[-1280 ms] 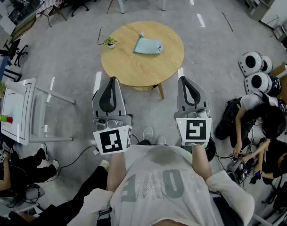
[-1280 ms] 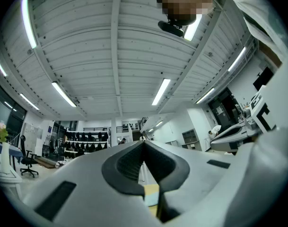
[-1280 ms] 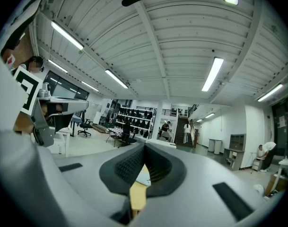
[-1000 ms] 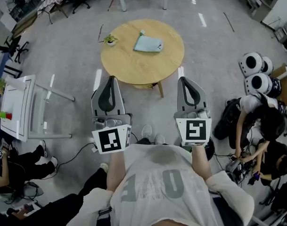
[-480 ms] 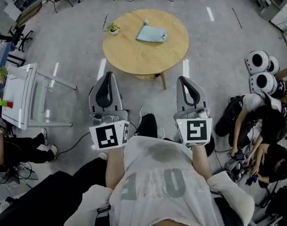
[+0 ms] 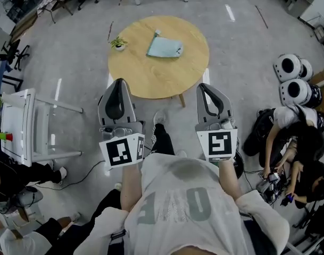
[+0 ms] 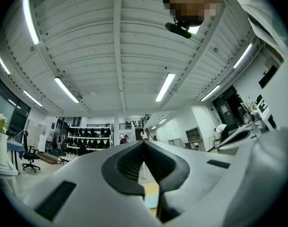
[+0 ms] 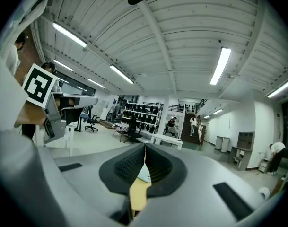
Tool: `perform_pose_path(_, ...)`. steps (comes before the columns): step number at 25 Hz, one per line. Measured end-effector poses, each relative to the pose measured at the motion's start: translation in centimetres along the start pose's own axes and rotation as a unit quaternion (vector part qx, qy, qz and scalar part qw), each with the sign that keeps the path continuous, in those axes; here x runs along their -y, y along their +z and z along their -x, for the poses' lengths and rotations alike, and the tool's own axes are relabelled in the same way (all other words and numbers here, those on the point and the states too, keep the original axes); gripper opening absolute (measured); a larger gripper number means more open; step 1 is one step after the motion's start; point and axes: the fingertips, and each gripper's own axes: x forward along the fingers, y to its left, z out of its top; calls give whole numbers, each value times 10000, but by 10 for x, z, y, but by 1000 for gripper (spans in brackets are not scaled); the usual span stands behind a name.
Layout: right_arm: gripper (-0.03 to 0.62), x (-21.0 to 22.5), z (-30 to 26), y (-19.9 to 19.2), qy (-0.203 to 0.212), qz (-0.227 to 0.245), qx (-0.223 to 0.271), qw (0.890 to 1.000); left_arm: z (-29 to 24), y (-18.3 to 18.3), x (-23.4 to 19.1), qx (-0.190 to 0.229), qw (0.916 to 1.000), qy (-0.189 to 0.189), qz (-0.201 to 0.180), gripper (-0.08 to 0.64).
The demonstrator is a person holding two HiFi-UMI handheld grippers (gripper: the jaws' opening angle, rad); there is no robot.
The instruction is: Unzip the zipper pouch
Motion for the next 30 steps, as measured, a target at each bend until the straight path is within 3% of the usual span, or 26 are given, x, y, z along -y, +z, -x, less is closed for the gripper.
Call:
perform_pose_path(8,30,20,-106,9,-208,233,-119,9994,-99,-34,-48,-4,9998,-73,211,28)
perform_pose_path(12,31,19,-174,25,-180,616,29,9979,-155,-53,-81,-22,9992,-231,310,28)
perform_pose_path(20,30,14,-297,33,-462,530,-90,9975,-257,-96,-140,2,9969,-688,389,28)
perform_pose_path(30,31,20,-344,13,-756,439,-367,9955,-302,-140,-151,-206,9943,-963,399,28)
